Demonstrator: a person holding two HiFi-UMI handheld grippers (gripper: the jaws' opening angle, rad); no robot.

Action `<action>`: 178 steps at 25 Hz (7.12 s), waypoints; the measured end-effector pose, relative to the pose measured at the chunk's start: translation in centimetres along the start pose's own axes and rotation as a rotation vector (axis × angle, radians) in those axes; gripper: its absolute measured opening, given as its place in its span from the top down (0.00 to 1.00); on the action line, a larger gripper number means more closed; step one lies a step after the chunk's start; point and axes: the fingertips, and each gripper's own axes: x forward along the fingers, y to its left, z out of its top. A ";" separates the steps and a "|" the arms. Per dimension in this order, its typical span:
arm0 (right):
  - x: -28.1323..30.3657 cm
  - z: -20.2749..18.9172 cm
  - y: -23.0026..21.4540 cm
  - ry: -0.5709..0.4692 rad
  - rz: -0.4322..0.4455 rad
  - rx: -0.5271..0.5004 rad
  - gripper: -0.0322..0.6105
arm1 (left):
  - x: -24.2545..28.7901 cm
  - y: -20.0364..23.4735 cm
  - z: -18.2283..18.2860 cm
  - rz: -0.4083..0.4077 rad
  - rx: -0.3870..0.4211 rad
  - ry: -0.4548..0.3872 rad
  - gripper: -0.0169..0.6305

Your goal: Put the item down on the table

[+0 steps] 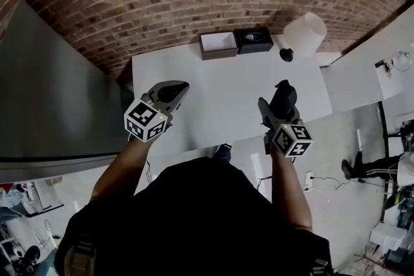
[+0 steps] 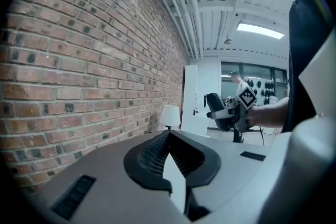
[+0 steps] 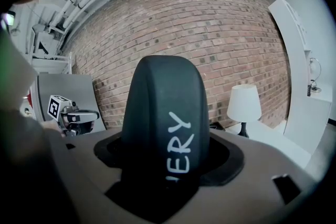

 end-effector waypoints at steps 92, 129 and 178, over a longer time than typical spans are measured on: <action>22.6 -19.3 -21.9 0.498 0.181 -0.257 0.38 | 18.2 5.6 -2.4 0.172 -0.171 0.150 0.95; 25.6 -30.2 -22.5 0.692 0.168 -0.365 0.38 | 15.5 6.3 -5.9 0.215 -0.226 0.232 0.95; 24.3 -28.4 -22.2 0.691 0.137 -0.370 0.35 | 14.7 4.4 -5.3 0.171 -0.223 0.183 0.95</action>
